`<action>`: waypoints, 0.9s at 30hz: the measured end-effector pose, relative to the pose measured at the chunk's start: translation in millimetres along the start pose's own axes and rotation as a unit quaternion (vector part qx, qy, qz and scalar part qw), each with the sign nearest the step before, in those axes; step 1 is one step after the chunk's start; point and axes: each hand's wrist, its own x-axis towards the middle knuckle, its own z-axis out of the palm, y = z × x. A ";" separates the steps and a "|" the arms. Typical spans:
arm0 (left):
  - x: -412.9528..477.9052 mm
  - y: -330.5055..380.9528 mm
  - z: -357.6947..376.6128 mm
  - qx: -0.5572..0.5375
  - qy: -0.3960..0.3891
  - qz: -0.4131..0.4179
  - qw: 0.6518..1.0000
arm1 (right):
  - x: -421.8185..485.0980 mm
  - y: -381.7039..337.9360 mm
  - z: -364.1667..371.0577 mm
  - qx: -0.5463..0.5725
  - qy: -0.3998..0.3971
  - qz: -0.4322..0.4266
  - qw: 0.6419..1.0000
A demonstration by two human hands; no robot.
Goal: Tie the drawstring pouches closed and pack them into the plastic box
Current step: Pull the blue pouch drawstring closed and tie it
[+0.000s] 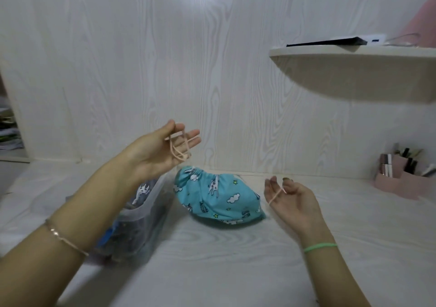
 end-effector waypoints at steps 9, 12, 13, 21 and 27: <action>1.9 -26.1 26.9 -0.049 0.030 0.000 0.998 | 13.3 23.7 37.6 0.019 -0.100 0.004 0.995; -1.7 -20.3 20.1 0.042 0.052 0.017 0.998 | 19.5 19.8 35.9 -0.192 -0.010 -0.049 0.980; -3.7 -17.1 16.9 0.071 0.054 0.023 0.996 | 21.5 15.9 32.6 -0.222 0.015 -0.057 0.973; -16.4 -21.9 15.5 0.385 0.046 0.097 0.917 | 19.7 -0.8 42.6 -0.276 0.058 -0.139 0.949; 1.4 -68.5 63.2 0.515 -0.145 -0.004 0.845 | 15.7 17.5 123.3 -0.303 -0.115 -0.095 0.941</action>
